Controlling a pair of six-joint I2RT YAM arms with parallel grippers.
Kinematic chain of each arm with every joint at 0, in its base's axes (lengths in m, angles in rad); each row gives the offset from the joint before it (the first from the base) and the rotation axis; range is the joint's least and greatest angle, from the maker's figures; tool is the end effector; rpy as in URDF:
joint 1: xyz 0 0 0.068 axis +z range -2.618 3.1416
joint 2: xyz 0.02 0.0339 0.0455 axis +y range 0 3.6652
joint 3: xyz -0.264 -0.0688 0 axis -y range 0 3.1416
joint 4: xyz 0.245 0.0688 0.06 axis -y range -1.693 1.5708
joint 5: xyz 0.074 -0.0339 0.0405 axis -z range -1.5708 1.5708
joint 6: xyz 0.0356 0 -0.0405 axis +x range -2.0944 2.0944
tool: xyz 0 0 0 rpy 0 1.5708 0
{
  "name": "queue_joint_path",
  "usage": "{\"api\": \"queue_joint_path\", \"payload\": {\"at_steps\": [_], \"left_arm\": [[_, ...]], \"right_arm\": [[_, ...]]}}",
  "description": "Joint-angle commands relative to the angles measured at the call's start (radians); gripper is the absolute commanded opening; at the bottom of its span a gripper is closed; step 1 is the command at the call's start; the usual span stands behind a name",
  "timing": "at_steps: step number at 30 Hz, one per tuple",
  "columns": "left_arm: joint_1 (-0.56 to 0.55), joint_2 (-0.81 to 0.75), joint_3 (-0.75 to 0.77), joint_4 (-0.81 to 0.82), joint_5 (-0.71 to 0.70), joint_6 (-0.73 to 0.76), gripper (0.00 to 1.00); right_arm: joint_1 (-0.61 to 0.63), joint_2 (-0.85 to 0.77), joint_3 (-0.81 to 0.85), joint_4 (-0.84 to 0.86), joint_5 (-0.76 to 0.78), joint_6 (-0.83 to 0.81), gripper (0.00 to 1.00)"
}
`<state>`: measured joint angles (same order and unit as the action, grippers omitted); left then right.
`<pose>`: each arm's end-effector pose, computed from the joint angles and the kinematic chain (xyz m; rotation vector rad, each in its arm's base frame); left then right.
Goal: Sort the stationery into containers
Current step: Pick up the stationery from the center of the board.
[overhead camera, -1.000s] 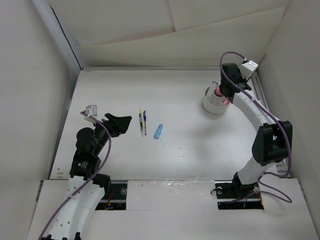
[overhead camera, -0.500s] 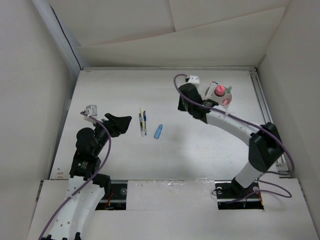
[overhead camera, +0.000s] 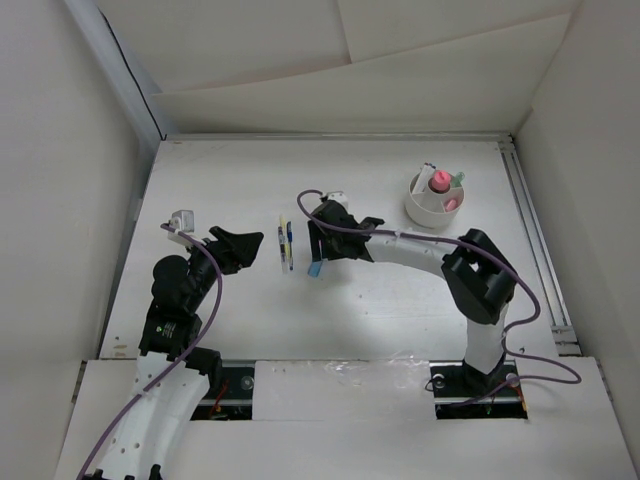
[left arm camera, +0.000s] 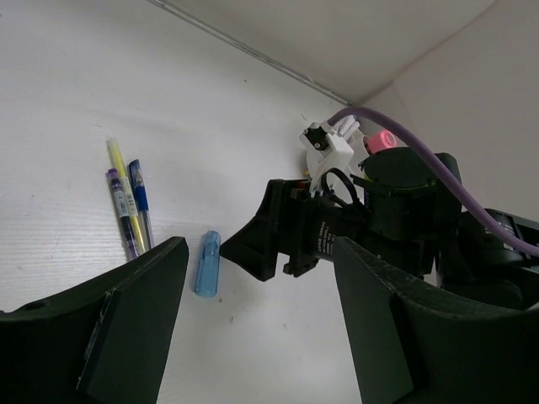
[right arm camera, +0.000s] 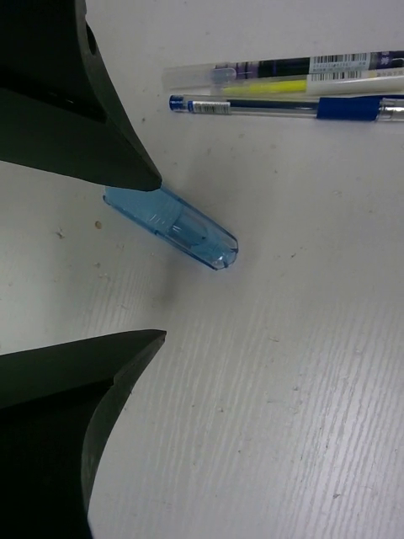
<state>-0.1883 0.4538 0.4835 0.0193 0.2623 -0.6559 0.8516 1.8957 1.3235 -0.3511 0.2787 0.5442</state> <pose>0.1300 -0.0342 0.3018 -0.1525 1.5809 -0.8662 0.2762 0.3005 0.1951 -0.2622 2.4491 0.2661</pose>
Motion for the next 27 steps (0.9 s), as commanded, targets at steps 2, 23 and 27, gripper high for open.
{"api": "queue_joint_path", "payload": {"at_steps": [2, 23, 27], "left_arm": [[-0.002, -0.010, -0.002, 0.045, 0.009, -0.002, 0.66], [-0.002, -0.010, -0.002, 0.045, 0.009, -0.002, 0.66], [-0.002, -0.010, -0.002, 0.045, 0.009, -0.002, 0.66]], "right_arm": [[0.009, 0.043, 0.060, 0.015, -0.001, 0.030, 0.72], [0.009, 0.143, 0.111, -0.017, 0.068, 0.048, 0.38], [0.009, 0.109, 0.083, -0.038, 0.077, 0.025, 0.51]]}}
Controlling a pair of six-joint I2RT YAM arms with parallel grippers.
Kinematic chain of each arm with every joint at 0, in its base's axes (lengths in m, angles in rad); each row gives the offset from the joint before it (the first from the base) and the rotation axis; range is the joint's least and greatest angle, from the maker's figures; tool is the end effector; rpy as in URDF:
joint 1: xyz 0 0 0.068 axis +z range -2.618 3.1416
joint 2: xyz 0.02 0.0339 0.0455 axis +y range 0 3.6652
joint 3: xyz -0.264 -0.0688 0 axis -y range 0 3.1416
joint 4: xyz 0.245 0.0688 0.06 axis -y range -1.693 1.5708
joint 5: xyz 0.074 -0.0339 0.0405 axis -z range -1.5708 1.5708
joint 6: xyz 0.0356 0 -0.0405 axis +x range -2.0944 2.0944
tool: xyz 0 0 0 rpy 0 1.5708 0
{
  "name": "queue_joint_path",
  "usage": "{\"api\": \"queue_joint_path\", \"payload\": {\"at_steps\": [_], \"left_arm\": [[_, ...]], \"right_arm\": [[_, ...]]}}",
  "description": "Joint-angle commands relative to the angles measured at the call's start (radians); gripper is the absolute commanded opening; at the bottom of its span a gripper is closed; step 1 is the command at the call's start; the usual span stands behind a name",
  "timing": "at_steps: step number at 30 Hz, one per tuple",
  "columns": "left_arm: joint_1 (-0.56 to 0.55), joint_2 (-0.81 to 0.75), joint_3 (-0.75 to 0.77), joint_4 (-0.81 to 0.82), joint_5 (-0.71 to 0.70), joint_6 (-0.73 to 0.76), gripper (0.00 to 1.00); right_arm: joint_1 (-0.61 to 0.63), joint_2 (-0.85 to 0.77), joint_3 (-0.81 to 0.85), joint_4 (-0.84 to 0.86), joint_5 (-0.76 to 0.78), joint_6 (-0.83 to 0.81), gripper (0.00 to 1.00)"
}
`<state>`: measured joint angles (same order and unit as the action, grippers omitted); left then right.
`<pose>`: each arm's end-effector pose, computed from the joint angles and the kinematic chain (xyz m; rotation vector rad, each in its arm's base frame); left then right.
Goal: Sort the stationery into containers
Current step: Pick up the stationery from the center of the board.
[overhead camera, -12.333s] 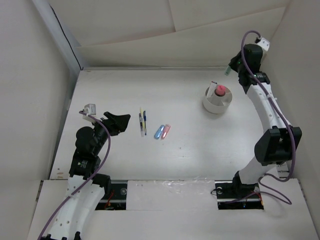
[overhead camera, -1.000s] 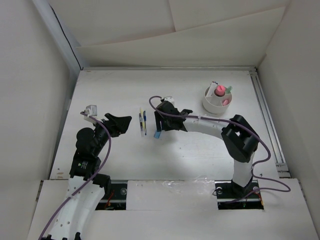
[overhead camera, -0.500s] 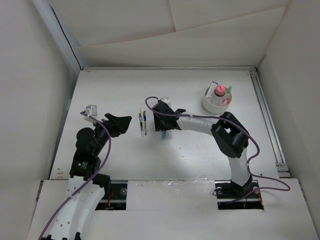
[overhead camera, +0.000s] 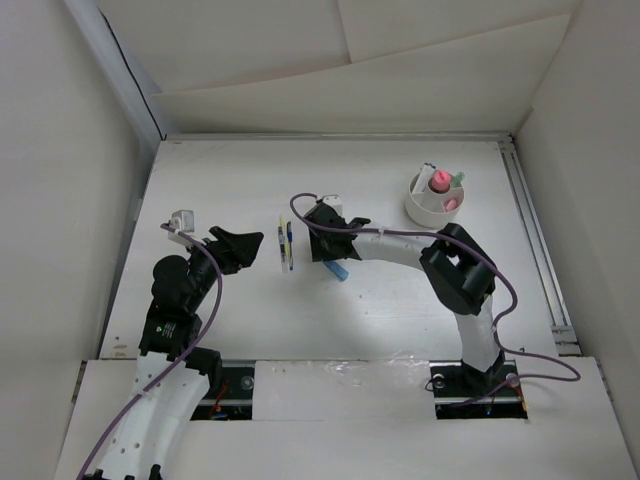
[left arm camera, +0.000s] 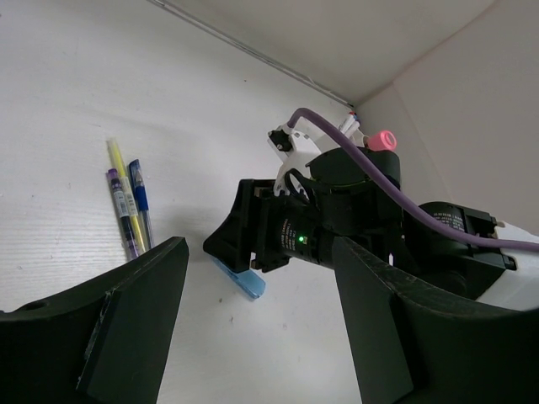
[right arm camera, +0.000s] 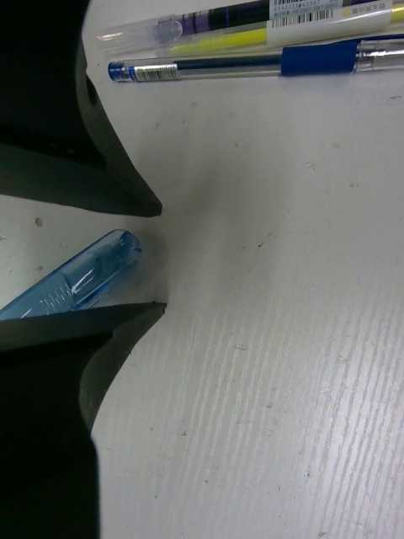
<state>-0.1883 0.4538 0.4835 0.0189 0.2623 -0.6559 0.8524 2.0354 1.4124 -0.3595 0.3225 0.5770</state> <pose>0.1300 -0.0342 0.3017 -0.1526 1.5813 -0.8662 0.2929 0.3179 0.1656 -0.2200 2.4800 0.1882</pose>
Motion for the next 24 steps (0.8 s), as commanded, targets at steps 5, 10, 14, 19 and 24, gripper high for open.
{"api": "queue_joint_path", "payload": {"at_steps": [5, 10, 14, 19, 24], "left_arm": [[-0.002, -0.010, -0.002, 0.046, 0.009, -0.002, 0.66], [-0.002, -0.010, -0.002, 0.046, 0.009, -0.002, 0.66], [-0.002, -0.010, -0.002, 0.046, 0.009, -0.002, 0.66], [-0.002, -0.010, -0.002, 0.046, 0.009, -0.002, 0.66], [-0.002, -0.010, -0.002, 0.046, 0.009, -0.002, 0.66]], "right_arm": [[0.017, -0.040, -0.024, -0.048, 0.033, -0.052, 0.58], [0.028, -0.040, -0.024, -0.076, 0.042, -0.063, 0.57], [0.037, -0.049, -0.024, -0.087, 0.043, -0.074, 0.56], [0.037, -0.049, -0.024, -0.107, 0.062, -0.085, 0.49], [0.037, -0.049, -0.024, -0.107, 0.084, -0.085, 0.24]]}}
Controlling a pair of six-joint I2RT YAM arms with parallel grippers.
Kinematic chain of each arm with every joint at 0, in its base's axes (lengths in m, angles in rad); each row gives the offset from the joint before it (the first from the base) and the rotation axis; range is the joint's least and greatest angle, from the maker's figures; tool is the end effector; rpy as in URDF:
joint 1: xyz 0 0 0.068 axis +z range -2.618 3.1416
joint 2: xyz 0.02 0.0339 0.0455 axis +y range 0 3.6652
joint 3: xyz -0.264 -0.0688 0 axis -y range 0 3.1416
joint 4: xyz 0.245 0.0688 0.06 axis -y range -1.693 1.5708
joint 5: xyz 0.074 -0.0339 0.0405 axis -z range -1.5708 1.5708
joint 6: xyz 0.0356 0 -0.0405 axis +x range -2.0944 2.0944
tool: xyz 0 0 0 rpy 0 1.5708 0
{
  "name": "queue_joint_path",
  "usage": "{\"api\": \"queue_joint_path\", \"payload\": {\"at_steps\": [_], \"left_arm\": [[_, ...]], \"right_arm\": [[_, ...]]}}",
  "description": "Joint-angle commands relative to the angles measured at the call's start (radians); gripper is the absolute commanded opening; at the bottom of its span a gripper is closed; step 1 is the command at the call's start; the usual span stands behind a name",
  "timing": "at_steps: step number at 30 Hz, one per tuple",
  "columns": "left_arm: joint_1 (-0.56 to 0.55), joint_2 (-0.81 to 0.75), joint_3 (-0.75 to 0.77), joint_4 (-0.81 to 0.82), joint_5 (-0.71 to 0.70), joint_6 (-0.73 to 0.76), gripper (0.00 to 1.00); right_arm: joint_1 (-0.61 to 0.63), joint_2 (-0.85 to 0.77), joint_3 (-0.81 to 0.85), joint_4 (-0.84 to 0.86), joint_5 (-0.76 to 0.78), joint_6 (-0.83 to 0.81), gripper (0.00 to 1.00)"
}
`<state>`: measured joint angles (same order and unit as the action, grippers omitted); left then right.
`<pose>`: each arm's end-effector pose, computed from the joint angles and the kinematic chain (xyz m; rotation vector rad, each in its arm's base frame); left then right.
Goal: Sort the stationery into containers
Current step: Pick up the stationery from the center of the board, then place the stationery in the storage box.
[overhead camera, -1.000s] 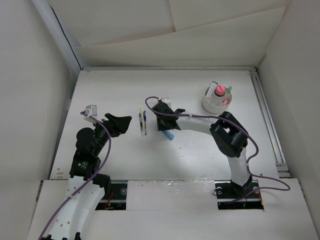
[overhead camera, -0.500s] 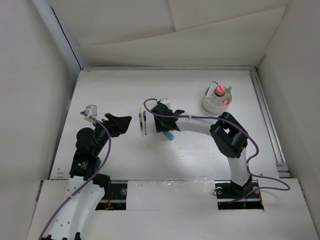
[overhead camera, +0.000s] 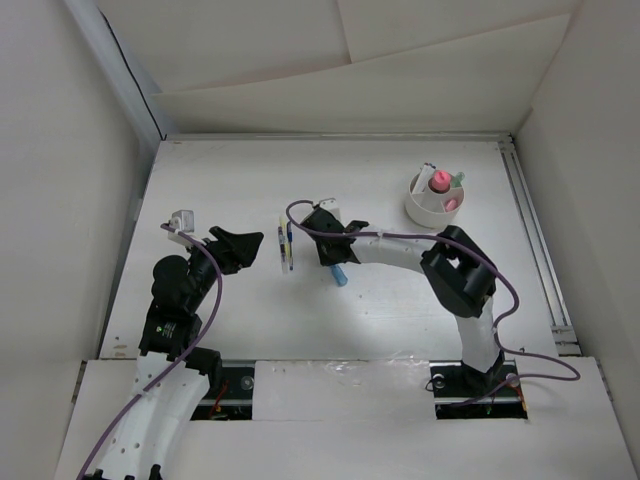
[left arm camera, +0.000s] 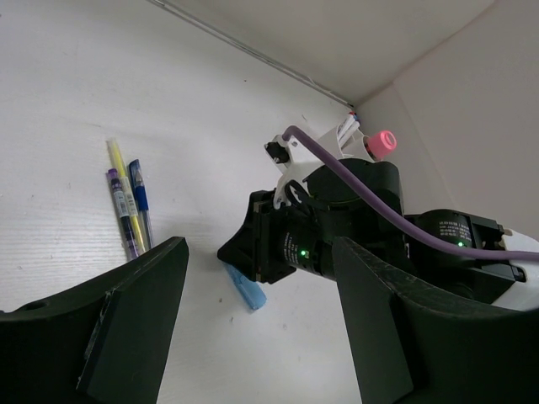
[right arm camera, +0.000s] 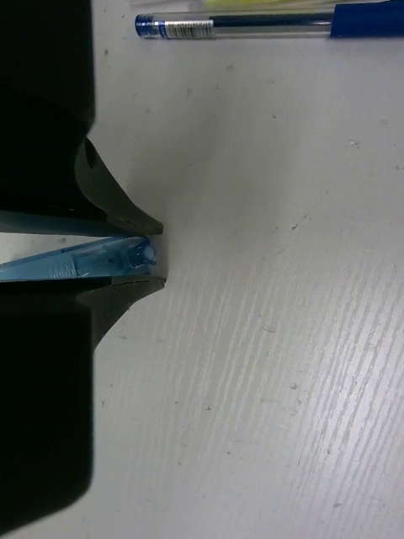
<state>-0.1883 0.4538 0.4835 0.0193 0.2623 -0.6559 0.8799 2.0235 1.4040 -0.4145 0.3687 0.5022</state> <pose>0.1300 -0.0342 0.3018 -0.1525 1.5809 -0.8662 0.2805 0.3191 0.1654 -0.3433 2.4789 0.0790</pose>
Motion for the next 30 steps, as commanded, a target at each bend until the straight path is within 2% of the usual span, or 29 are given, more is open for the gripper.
{"api": "queue_joint_path", "payload": {"at_steps": [1, 6, 19, 23, 27, 30], "left_arm": [[-0.002, -0.010, -0.002, 0.045, 0.009, -0.002, 0.66], [-0.002, -0.010, -0.002, 0.045, 0.009, -0.002, 0.66], [-0.002, -0.010, -0.002, 0.045, 0.000, -0.002, 0.66], [-0.002, -0.010, -0.002, 0.045, 0.000, -0.002, 0.66], [-0.002, -0.010, -0.002, 0.045, 0.000, -0.002, 0.66], [-0.002, -0.010, -0.002, 0.045, 0.000, -0.002, 0.66]], "right_arm": [[0.010, -0.037, -0.016, -0.052, 0.038, -0.010, 0.14], [0.010, -0.077, -0.016, -0.043, 0.047, 0.001, 0.00], [-0.094, -0.327, -0.016, -0.023, 0.002, -0.017, 0.00], [-0.208, -0.443, -0.007, -0.012, 0.012, -0.017, 0.00], [-0.424, -0.554, 0.003, 0.043, 0.006, -0.007, 0.00], [-0.540, -0.626, -0.020, 0.101, 0.006, 0.051, 0.00]]}}
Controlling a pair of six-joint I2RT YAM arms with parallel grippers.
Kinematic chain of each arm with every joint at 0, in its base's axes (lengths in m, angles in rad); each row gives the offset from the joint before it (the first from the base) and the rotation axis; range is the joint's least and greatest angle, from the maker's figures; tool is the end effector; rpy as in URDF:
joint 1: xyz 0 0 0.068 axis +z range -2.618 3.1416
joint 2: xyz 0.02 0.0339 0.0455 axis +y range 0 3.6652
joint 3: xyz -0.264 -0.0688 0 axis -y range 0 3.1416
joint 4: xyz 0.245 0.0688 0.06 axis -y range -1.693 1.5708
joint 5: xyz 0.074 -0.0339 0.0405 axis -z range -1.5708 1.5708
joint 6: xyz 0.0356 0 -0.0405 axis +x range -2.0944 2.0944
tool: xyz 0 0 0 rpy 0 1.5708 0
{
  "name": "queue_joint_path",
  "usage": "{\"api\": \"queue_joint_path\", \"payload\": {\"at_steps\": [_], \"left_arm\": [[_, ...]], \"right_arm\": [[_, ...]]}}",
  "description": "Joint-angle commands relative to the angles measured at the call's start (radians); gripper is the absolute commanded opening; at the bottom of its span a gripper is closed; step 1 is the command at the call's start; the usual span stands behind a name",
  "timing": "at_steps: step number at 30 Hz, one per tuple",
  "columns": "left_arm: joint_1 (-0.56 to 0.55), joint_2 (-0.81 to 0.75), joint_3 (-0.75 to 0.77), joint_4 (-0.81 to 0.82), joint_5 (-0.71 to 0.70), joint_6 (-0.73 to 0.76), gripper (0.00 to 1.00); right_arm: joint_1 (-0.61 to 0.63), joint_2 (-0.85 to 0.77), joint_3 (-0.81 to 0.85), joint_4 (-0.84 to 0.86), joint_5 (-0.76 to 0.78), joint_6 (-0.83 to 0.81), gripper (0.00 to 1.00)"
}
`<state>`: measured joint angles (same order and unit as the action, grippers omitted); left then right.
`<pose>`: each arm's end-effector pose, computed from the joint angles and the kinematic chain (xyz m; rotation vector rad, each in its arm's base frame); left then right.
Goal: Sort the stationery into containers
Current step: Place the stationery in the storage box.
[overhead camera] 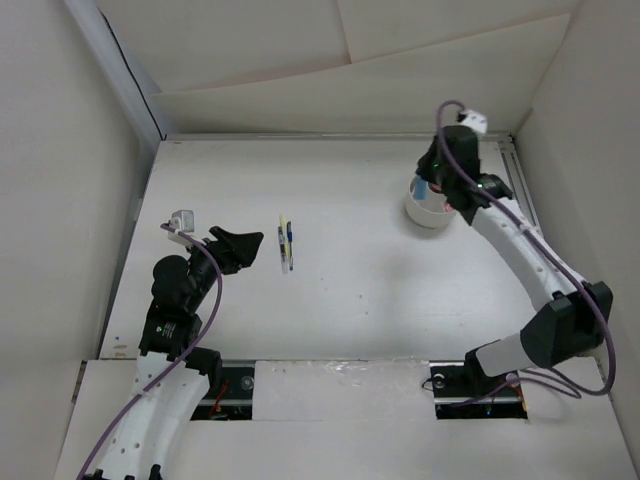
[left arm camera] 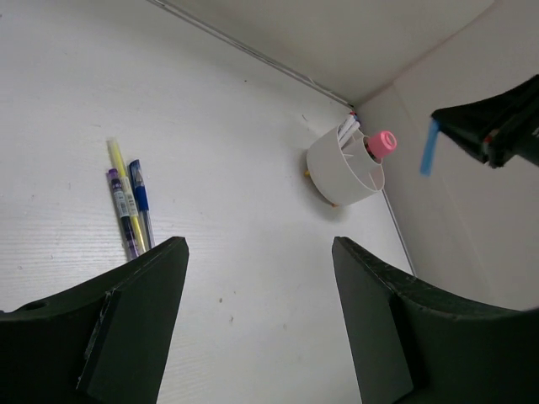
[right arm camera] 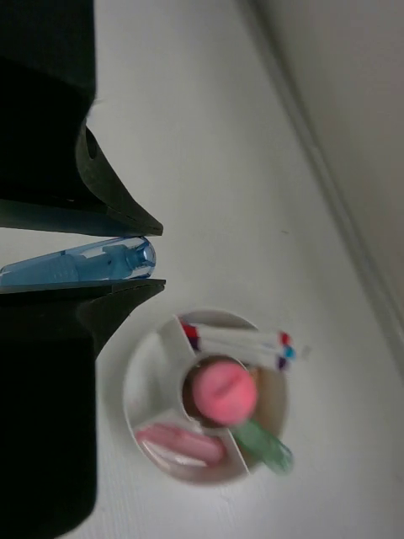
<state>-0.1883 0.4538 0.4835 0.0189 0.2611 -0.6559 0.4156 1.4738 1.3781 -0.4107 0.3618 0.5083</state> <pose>0.1300 -0.0341 0.3017 -0.1536 1.5811 -0.8653 0.3142 0.1249 0.3605 0.3134 2.0235 0.2010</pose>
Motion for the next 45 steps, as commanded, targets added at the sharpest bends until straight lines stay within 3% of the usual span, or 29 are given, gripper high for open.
{"api": "queue_joint_path", "payload": {"at_steps": [1, 5, 11, 22, 45], "left_arm": [[-0.002, -0.020, -0.002, 0.046, 0.001, -0.002, 0.66], [-0.002, -0.020, -0.002, 0.046, 0.001, -0.002, 0.66], [-0.002, -0.020, -0.002, 0.046, 0.001, -0.002, 0.66], [-0.002, 0.008, -0.002, 0.046, 0.010, -0.002, 0.66], [-0.002, 0.017, -0.002, 0.055, 0.010, -0.002, 0.66]], "right_arm": [[-0.151, -0.092, -0.005, 0.116, -0.001, 0.058, 0.00], [-0.302, -0.125, -0.056, 0.211, 0.017, 0.098, 0.00], [-0.414, 0.005, -0.031, 0.240, 0.147, 0.131, 0.00], [-0.382, 0.120, -0.099, 0.429, 0.298, 0.099, 0.00], [-0.298, 0.233, -0.168, 0.447, 0.376, 0.136, 0.00]]}}
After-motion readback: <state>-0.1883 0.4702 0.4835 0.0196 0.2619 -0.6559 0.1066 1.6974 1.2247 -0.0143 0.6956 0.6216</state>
